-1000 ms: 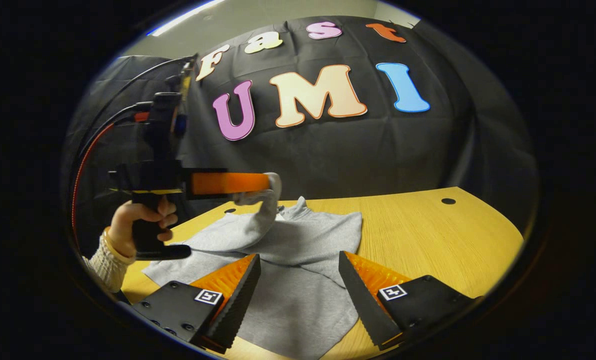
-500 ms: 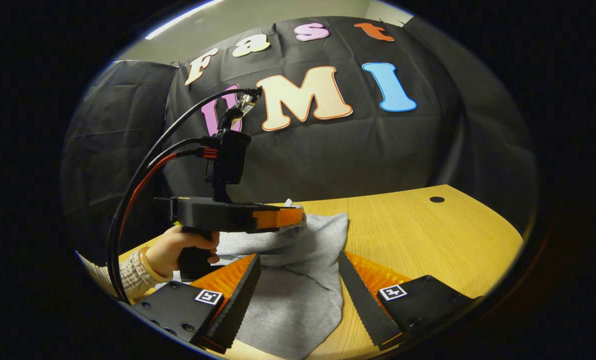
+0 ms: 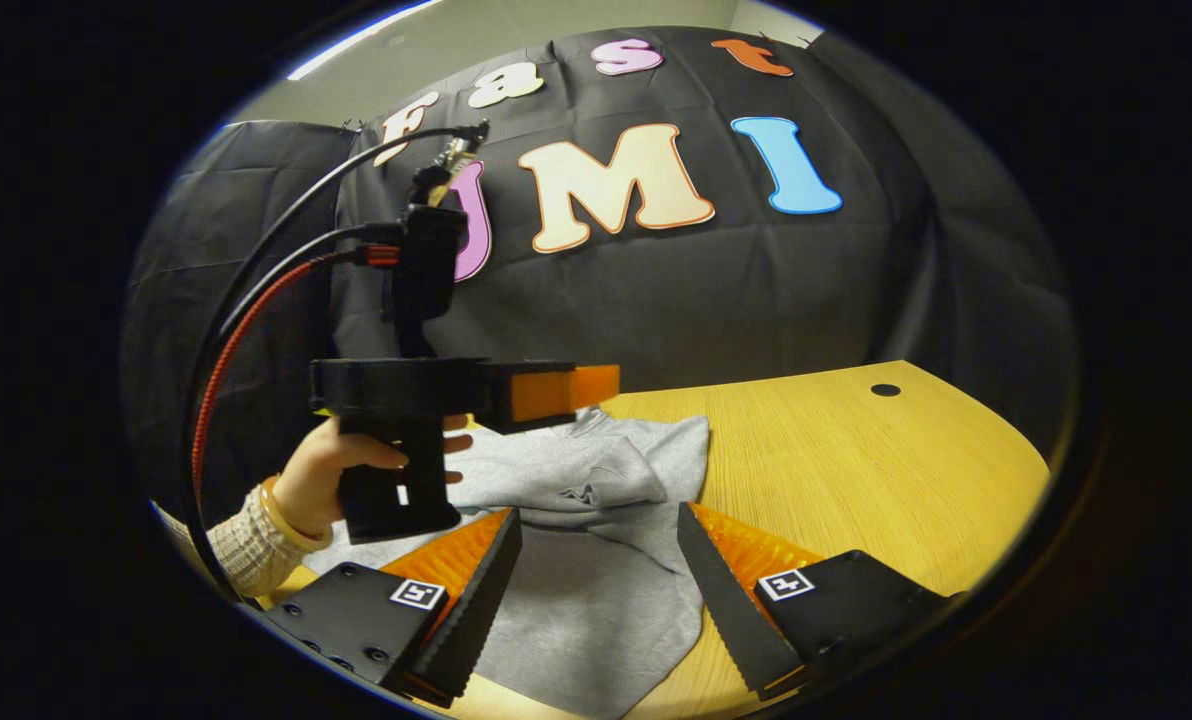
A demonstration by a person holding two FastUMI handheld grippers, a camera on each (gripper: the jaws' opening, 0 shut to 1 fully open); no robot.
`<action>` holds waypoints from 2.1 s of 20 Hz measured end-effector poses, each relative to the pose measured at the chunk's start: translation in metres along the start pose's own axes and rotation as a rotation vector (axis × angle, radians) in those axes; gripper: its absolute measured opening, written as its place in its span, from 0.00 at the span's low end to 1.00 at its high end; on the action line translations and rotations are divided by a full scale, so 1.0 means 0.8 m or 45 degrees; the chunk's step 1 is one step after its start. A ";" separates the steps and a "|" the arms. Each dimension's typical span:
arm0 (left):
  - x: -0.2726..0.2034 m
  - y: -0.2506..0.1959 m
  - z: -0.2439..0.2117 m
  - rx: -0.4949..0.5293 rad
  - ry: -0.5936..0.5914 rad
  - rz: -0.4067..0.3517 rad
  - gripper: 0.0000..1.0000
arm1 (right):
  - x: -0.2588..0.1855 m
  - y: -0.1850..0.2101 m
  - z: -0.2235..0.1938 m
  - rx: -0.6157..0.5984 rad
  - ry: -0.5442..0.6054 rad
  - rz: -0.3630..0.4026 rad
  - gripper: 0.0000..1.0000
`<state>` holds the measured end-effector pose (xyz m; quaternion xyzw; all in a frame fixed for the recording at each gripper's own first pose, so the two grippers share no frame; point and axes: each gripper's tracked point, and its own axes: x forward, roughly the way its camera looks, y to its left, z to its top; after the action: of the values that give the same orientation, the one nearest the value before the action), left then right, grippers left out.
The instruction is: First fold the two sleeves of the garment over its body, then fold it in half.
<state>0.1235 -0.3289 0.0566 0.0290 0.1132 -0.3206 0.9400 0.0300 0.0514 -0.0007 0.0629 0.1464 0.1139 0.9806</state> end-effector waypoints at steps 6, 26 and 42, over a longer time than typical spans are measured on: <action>-0.113 0.079 -0.005 0.020 -0.010 0.145 0.90 | -0.020 0.007 0.002 -0.040 0.000 -0.029 0.97; -0.371 0.179 -0.223 -0.084 0.362 0.424 0.94 | -0.064 0.025 -0.123 -0.081 0.333 -0.105 0.98; -0.382 0.169 -0.280 -0.134 0.501 0.433 0.94 | -0.067 0.019 -0.157 -0.161 0.469 -0.178 0.97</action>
<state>-0.0730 -0.0110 -0.0931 0.0605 0.3038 -0.1399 0.9405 -0.0606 0.0645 -0.1028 -0.0310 0.3199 0.0643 0.9448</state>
